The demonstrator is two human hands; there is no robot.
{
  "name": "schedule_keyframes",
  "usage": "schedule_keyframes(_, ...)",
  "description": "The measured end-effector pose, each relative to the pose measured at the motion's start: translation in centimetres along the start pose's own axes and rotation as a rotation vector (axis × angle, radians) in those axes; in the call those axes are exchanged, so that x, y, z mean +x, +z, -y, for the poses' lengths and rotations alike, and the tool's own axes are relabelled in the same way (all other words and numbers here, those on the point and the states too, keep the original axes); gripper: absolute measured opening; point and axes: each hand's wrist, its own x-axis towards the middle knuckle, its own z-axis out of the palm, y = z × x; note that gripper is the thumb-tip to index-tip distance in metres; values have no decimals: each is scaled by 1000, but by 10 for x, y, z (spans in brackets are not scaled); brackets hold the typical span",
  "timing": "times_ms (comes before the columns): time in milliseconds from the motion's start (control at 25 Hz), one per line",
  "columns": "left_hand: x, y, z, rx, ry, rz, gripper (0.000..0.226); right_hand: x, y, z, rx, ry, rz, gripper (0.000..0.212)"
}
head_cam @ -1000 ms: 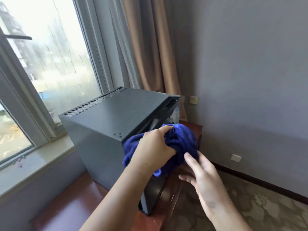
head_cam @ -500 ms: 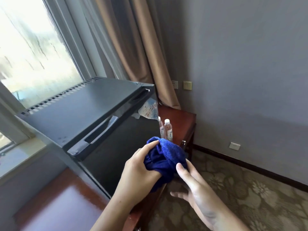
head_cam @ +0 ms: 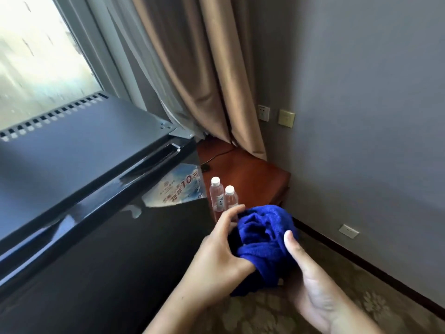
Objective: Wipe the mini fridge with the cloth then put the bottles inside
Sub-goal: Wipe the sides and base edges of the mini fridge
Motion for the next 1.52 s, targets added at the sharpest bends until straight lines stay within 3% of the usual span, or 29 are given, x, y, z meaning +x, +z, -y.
schedule_keyframes(80,31,12,-16,51,-4,5,89,22,-12,27,79,38,38,57)
schedule_keyframes(280,95,41,-31,158,-37,-70,59,92,-49,71,106,141,172,53)
schedule_keyframes(560,159,105,-73,201,-94,-306,67,178,-100,167,-33,262,406,51)
schedule_keyframes(720,183,114,-83,123,-127,-384,95,226,-76,195,-102,190,468,62)
schedule_keyframes(840,187,96,-80,55,-170,-567,87,250,-41,203,-192,164,509,50)
schedule_keyframes(1000,189,58,-76,344,-188,-781,85,270,17,199,-306,116,569,30)
schedule_keyframes(1160,186,2,-103,712,-218,-783,82,284,68,180,-263,146,639,33)
schedule_keyframes(1320,210,-63,-148,862,-281,-709,69,293,124,175,-230,84,657,29)
schedule_keyframes(1400,224,-95,-157,904,-363,-658,64,302,146,169,-427,17,707,30)
schedule_keyframes(1520,240,-133,-139,982,-520,-547,56,322,159,145,-899,-1,826,54)
